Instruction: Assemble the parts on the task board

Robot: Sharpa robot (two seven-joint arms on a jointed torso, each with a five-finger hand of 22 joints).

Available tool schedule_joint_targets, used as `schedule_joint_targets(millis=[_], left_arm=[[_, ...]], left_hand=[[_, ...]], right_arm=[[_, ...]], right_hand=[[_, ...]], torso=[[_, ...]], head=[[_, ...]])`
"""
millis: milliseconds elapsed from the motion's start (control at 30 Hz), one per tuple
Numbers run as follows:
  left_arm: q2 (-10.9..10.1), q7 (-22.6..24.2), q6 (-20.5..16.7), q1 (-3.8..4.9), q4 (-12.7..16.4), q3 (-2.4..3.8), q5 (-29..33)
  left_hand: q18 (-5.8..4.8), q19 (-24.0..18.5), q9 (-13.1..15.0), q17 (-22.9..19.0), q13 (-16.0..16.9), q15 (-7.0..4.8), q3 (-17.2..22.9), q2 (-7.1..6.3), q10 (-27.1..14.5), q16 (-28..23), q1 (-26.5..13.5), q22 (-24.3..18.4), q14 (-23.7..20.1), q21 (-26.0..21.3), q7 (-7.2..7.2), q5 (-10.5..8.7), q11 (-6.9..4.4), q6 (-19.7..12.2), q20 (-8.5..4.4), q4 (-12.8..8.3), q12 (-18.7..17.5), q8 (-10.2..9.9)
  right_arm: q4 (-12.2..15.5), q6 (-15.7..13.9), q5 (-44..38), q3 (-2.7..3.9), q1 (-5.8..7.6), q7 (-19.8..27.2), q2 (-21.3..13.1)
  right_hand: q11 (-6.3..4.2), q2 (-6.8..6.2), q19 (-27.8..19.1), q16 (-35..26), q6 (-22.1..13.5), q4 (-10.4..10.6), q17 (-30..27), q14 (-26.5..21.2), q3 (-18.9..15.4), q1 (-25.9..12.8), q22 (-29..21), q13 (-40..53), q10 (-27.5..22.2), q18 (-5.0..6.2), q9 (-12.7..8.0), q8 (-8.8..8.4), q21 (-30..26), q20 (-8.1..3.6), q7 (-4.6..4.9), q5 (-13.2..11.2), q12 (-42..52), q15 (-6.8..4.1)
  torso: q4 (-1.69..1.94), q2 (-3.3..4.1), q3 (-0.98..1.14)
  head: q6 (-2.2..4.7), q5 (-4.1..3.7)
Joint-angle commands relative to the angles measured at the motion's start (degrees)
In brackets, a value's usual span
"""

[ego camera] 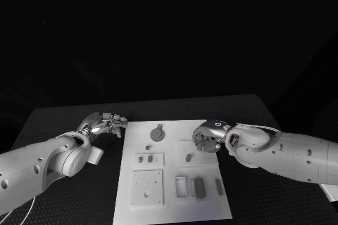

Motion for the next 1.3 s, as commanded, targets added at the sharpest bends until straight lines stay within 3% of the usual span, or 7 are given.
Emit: schedule_joint_targets(millis=[33,300,500,800,1300], left_arm=[[0.09,0.84,0.90,0.03,0.01,0.03,0.69],[0.27,0.65,1.10,0.03,-0.09,0.04,0.71],[0.29,0.54,1.14,0.03,-0.11,0.04,0.71],[0.29,0.25,1.25,0.03,-0.20,0.04,0.71],[0.24,-0.25,0.90,0.03,-0.18,0.04,0.71]], left_hand=[[2.20,0.11,0.01,-0.06,-0.09,0.13,-0.29,0.11,-0.33,-0.24,-0.34,-0.08,0.05,-0.27,0.26,-0.09,0.03,-0.22,0.05,-0.07,-0.02,0.26],[2.20,0.15,0.01,-0.09,-0.12,0.15,-0.33,0.15,-0.38,-0.33,-0.43,-0.15,0.09,-0.38,0.28,-0.08,0.04,-0.27,0.06,-0.05,-0.03,0.24],[2.20,0.17,0.00,-0.11,-0.14,0.15,-0.33,0.21,-0.39,-0.37,-0.45,-0.18,0.10,-0.43,0.29,-0.08,0.04,-0.29,0.06,-0.03,-0.02,0.24],[2.21,0.20,0.00,-0.12,-0.15,0.15,-0.31,0.27,-0.40,-0.41,-0.41,-0.22,0.13,-0.48,0.29,-0.08,0.04,-0.31,0.06,-0.06,-0.02,0.24],[2.24,0.35,-0.01,-0.11,-0.20,0.14,-0.31,0.26,-0.50,-0.45,-0.31,-0.27,0.27,-0.57,0.32,-0.08,0.06,-0.39,0.04,-0.19,-0.04,0.21]], right_arm=[[-0.46,0.00,-1.57,-0.16,-0.32,-0.39,0.32],[-0.85,0.42,-1.97,-0.16,-0.46,-0.53,1.26],[-1.31,0.62,-4.08,-0.16,-0.58,-1.17,1.58],[-1.74,1.54,-5.95,-0.17,-0.90,-2.10,2.09],[-1.88,0.65,-7.29,-0.18,-1.31,-2.71,2.23]], right_hand=[[0.51,0.28,0.45,0.34,0.34,-0.37,0.08,0.15,-0.05,0.20,0.06,-0.24,-0.04,0.75,0.00,0.03,0.07,0.15,0.17,-0.08,-0.38,0.43],[0.25,1.60,0.82,0.65,0.98,-0.80,0.50,0.46,-0.04,0.88,0.31,-0.07,0.82,0.75,0.05,0.34,0.08,0.00,-0.10,-0.08,-0.51,0.25],[-0.89,3.60,2.87,3.23,3.45,-0.95,2.26,2.25,-0.54,2.40,1.36,0.70,3.62,0.75,0.32,1.43,1.11,-0.88,-1.19,-0.08,-0.14,-0.68],[-1.67,4.55,4.16,4.94,5.35,-1.05,3.32,2.89,-0.59,3.76,2.10,1.63,5.36,0.75,0.48,2.13,1.71,-1.57,-1.92,-0.07,0.17,-1.37],[0.20,4.25,3.11,4.76,6.29,-1.14,3.43,0.67,-0.52,5.80,3.03,1.38,0.79,0.75,0.42,2.10,1.04,-1.30,-2.22,-0.06,-4.10,-0.26]], torso=[[0.01,0.01,0.06],[-0.12,0.01,0.12],[-0.09,-0.04,0.12],[-0.07,-0.02,0.09],[-0.09,-0.03,0.03]], head=[[0.00,0.06],[-0.20,0.15],[-0.33,0.04],[-0.58,0.07],[-0.82,-0.11]])
